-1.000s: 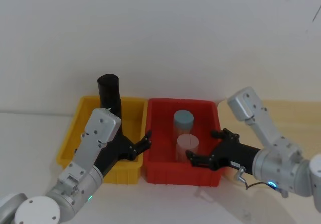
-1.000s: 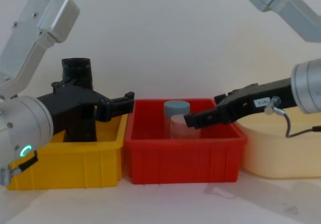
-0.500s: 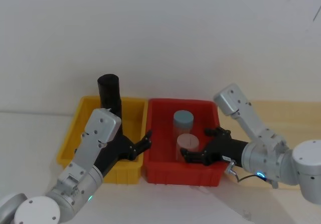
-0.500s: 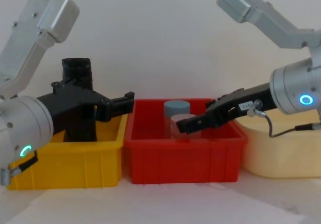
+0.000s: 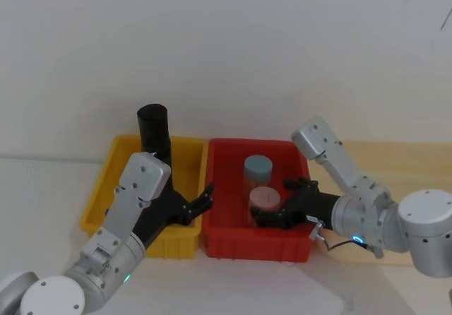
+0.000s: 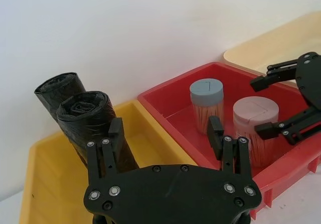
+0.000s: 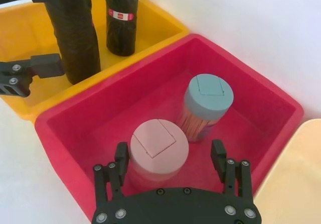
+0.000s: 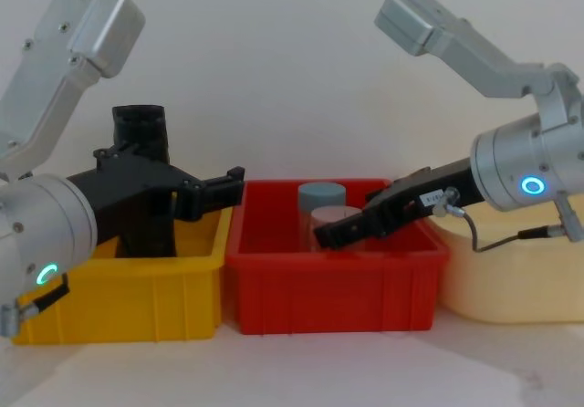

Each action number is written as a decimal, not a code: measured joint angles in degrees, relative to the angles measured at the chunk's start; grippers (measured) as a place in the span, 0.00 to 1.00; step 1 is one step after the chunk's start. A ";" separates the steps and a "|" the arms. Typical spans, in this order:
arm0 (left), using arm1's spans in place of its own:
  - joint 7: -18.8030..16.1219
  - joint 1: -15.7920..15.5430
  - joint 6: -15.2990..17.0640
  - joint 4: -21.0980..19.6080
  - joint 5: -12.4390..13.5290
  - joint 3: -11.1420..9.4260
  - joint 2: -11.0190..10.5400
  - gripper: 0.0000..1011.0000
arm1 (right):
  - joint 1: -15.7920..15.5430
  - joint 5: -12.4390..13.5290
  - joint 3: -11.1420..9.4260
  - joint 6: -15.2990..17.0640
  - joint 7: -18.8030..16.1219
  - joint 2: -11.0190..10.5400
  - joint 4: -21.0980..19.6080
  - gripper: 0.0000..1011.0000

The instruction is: Pick up the garbage bag with the one hand and transfer it to the other hand.

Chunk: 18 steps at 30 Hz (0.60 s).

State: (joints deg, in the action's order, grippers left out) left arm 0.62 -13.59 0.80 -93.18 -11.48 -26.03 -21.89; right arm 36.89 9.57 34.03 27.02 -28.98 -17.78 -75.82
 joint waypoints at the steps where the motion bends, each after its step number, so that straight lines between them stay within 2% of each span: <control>1: 0.00 0.00 0.00 0.00 0.00 0.00 0.00 0.99 | 0.16 -0.10 0.07 -0.08 -0.05 0.12 0.32 0.99; 5: 0.00 0.00 0.00 0.00 0.00 0.00 0.00 0.99 | 0.49 -0.29 0.22 -0.19 -0.21 0.40 1.02 0.99; 9: 0.00 0.00 0.00 0.00 0.00 0.00 0.00 0.99 | 0.70 -0.39 0.30 -0.29 -0.29 0.56 1.44 0.93; 18: 0.00 0.00 0.00 0.00 0.00 0.00 0.00 0.99 | 1.13 -0.62 0.46 -0.41 -0.42 0.88 2.19 0.69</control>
State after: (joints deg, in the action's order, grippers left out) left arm 0.62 -13.59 0.79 -93.18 -11.48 -26.03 -21.89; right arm 38.02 8.95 34.49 26.61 -29.40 -16.90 -73.62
